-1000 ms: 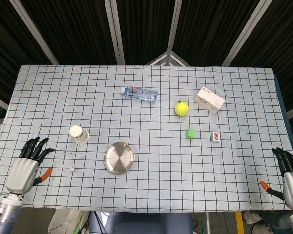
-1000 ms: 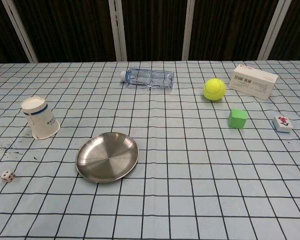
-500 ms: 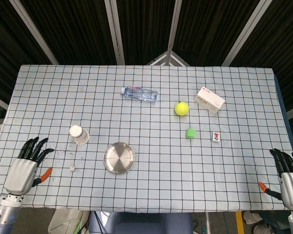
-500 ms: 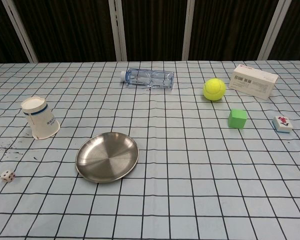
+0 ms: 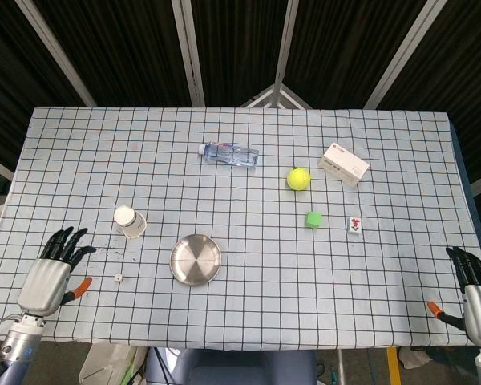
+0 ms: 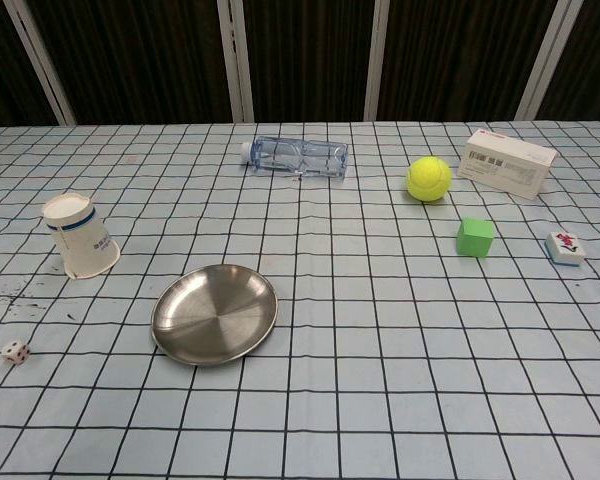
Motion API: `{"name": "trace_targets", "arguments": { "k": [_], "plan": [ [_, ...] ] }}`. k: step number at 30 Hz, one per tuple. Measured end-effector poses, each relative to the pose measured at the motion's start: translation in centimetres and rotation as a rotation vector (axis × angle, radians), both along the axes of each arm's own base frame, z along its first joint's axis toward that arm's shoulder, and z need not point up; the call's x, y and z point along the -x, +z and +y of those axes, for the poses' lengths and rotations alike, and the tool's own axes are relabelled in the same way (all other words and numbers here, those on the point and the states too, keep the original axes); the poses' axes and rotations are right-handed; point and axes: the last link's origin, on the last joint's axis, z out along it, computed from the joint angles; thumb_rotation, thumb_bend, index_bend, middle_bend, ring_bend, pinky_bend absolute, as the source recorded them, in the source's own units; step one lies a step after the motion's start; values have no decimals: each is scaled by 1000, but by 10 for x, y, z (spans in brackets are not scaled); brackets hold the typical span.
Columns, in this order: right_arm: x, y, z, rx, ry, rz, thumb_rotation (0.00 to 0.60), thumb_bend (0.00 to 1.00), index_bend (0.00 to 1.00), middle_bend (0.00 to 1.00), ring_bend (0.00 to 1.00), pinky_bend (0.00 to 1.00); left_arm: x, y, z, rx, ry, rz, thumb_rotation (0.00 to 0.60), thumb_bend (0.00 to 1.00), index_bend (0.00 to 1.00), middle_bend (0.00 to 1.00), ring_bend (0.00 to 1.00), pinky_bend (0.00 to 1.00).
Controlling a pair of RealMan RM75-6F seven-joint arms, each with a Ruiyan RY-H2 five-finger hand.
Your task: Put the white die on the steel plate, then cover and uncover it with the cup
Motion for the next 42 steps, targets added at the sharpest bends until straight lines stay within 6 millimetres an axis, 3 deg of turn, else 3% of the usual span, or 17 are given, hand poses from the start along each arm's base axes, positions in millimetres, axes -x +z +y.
{"name": "trace_targets", "arguments": {
  "k": [16, 25, 42],
  "plan": [
    [1, 4, 1, 12, -9, -6, 600, 42, 116, 125, 116, 15, 3, -33, 15, 228, 212, 24, 600, 339, 314, 36, 0, 77],
    [2, 4, 1, 7, -13, -9, 600, 42, 116, 124, 116, 15, 4, -46, 22, 245, 222, 43, 600, 360, 407, 57, 0, 78],
    [5, 3, -1, 4, -30, -8, 600, 42, 116, 124, 116, 16, 9, -66, 34, 237, 233, 72, 600, 371, 419, 58, 0, 82]
  ]
}}
